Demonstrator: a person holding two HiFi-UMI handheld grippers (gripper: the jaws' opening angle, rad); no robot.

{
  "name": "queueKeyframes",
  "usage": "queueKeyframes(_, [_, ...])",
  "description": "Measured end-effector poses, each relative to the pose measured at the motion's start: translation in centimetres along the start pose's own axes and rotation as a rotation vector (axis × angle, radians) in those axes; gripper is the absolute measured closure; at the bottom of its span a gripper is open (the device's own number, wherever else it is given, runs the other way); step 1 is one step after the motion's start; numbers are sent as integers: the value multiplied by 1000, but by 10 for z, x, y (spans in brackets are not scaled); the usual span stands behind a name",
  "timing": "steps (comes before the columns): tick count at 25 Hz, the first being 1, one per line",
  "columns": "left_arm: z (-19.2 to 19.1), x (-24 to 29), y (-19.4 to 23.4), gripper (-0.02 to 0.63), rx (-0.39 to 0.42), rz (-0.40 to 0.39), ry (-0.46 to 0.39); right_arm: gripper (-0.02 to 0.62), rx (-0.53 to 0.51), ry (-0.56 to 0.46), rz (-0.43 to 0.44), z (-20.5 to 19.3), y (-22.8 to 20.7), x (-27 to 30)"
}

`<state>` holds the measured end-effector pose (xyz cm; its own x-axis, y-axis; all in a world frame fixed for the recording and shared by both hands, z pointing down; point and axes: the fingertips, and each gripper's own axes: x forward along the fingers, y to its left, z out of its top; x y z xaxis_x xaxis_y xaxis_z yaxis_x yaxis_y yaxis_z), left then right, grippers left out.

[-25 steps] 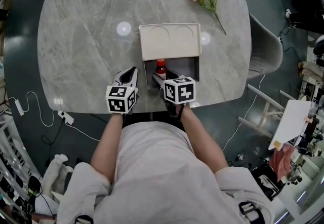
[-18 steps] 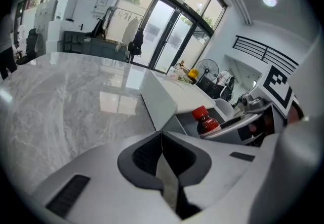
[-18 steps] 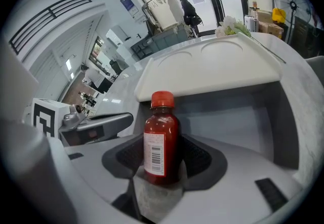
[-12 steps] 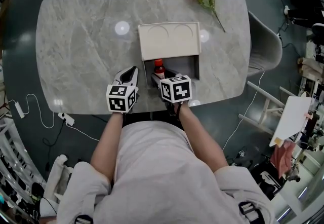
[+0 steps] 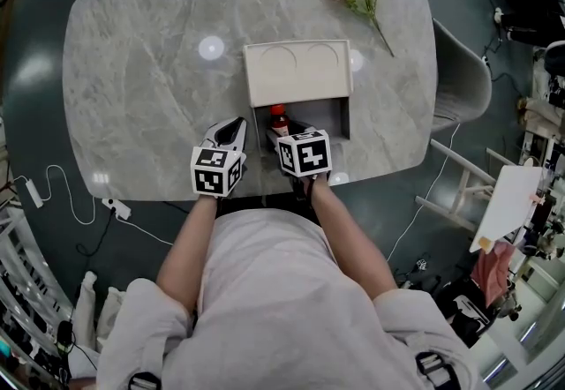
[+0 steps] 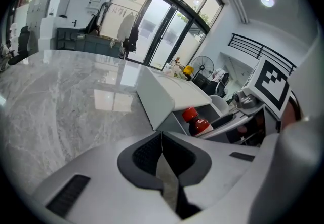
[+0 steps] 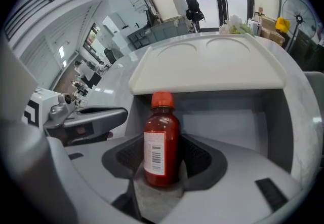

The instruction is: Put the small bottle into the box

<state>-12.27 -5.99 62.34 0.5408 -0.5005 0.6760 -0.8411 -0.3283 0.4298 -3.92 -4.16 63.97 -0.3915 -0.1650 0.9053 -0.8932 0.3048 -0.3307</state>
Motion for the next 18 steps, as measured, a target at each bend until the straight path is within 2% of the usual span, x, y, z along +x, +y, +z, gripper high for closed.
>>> queueKeyframes(9, [-1, -3, -3, 583, 5, -1, 1, 362, 1, 30, -15, -3, -1, 3])
queueKeyframes(18, [-2, -8, -7, 583, -1, 20, -18, 360, 8, 26, 27, -3, 3, 5])
